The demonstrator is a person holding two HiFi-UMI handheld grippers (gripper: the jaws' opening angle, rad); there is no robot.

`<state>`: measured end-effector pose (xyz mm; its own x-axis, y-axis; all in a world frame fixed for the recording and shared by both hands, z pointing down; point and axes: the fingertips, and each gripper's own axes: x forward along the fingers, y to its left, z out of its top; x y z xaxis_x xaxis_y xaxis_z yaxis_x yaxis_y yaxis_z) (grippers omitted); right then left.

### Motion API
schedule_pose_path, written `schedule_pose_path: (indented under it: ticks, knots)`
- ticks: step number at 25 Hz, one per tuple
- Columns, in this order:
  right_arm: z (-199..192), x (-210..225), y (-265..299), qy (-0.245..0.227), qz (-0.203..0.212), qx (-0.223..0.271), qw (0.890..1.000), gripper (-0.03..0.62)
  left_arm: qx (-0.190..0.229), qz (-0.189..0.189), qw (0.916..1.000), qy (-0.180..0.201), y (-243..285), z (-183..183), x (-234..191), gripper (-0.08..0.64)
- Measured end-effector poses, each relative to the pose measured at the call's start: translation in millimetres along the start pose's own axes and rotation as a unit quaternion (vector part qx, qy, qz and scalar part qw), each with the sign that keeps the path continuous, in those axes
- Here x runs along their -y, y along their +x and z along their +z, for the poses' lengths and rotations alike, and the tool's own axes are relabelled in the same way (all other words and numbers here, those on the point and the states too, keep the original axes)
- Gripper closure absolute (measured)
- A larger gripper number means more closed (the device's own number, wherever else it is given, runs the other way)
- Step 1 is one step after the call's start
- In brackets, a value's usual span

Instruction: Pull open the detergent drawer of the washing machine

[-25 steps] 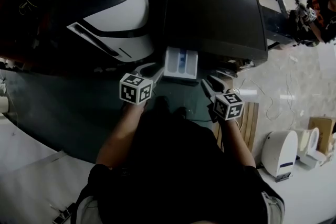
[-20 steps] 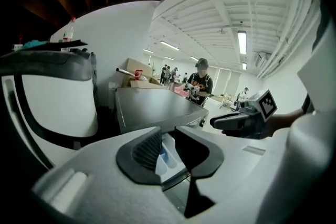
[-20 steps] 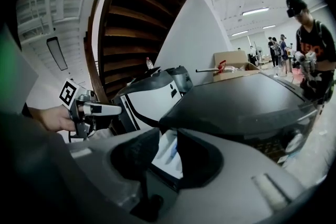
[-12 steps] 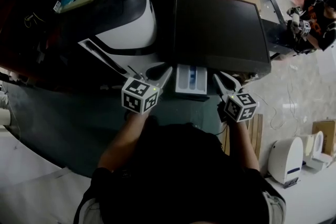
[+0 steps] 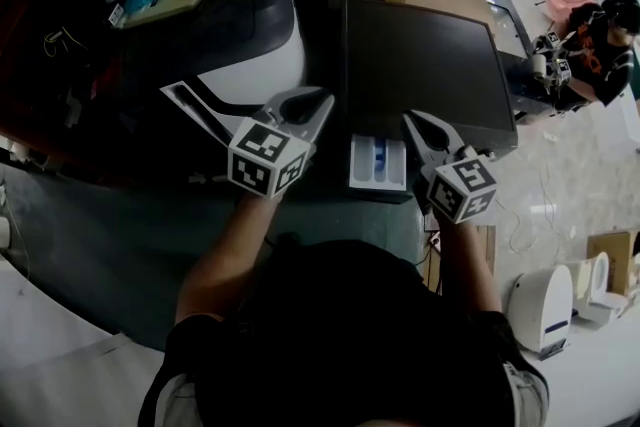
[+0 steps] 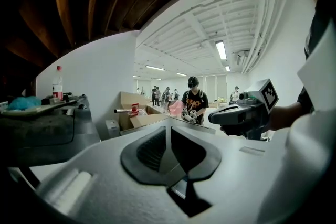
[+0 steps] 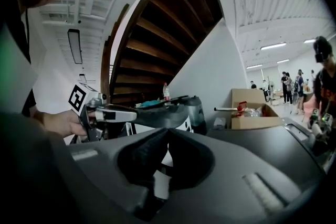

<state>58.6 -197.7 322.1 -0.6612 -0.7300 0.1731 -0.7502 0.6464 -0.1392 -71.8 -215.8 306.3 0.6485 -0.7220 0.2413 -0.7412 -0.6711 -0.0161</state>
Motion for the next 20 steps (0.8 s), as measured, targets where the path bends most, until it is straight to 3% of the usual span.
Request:
schedule_pose_path:
  ticks: [3, 6, 12, 20]
  knots:
    - [23, -12, 5, -0.005, -0.004, 0.035, 0.999, 0.589, 0.012, 0.005, 0.9999, 0.007, -8, 8, -6, 0.522]
    - [28, -21, 8, -0.004, -0.006, 0.051, 0.999, 0.589, 0.029, 0.027, 0.9992, -0.008, -19, 11, -17, 0.523]
    - [2, -33, 14, 0.004, 0.002, 0.024, 1.0, 0.591, 0.02, 0.051, 0.9977, -0.04, -27, -14, -34, 0.528]
    - [-10, -29, 11, -0.011, -0.008, 0.014, 1.0, 0.591, 0.012, 0.045, 0.9981, -0.04, -28, -28, -25, 0.532]
